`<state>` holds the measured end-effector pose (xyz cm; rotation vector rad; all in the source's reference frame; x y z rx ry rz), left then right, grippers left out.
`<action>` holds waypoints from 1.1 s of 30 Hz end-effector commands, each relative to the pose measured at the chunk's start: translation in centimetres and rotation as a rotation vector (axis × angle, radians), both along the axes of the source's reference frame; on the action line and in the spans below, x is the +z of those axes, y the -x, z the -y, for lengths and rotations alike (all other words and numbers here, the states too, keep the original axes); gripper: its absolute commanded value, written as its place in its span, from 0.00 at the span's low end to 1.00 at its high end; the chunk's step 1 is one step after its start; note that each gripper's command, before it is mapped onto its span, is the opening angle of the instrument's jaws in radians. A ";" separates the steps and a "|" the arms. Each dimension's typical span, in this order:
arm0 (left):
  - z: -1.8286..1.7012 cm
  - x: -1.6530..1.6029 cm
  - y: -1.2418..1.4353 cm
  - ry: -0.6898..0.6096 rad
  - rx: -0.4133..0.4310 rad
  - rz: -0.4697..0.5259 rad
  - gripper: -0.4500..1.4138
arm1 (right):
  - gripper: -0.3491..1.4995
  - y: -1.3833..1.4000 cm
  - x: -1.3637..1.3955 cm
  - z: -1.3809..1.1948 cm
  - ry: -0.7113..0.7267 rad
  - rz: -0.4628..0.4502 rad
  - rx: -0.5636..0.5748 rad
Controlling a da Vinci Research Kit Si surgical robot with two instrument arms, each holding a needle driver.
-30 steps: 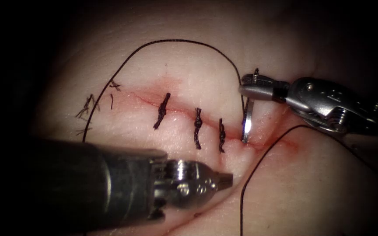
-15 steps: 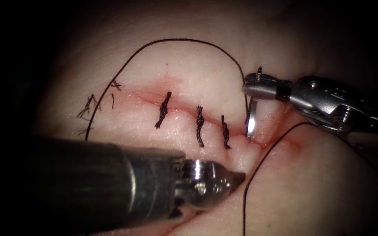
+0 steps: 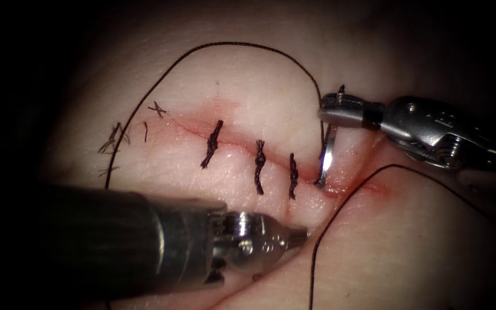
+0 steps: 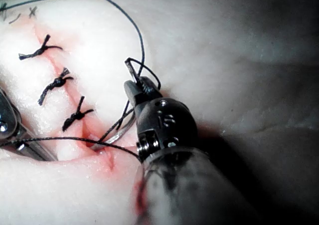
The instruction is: Wound Closure
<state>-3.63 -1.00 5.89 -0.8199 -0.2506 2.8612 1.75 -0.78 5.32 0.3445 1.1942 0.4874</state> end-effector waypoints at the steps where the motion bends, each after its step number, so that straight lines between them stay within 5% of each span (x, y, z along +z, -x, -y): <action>1: -0.02 0.07 0.04 -0.003 -0.004 0.002 0.22 | 0.00 -0.08 0.03 -0.02 0.001 -0.001 -0.005; 12: -0.09 0.19 -0.12 -0.034 -0.020 0.011 0.22 | 0.00 -0.08 0.00 -0.02 -0.018 -0.014 -0.038; 26: -0.13 0.21 -0.20 -0.063 -0.038 0.061 0.21 | 0.00 -0.13 -0.05 0.04 0.134 -0.101 -0.139; 33: -0.15 0.21 -0.22 -0.065 -0.041 0.064 0.21 | 0.00 -0.19 -0.16 0.15 -0.030 -0.147 -0.151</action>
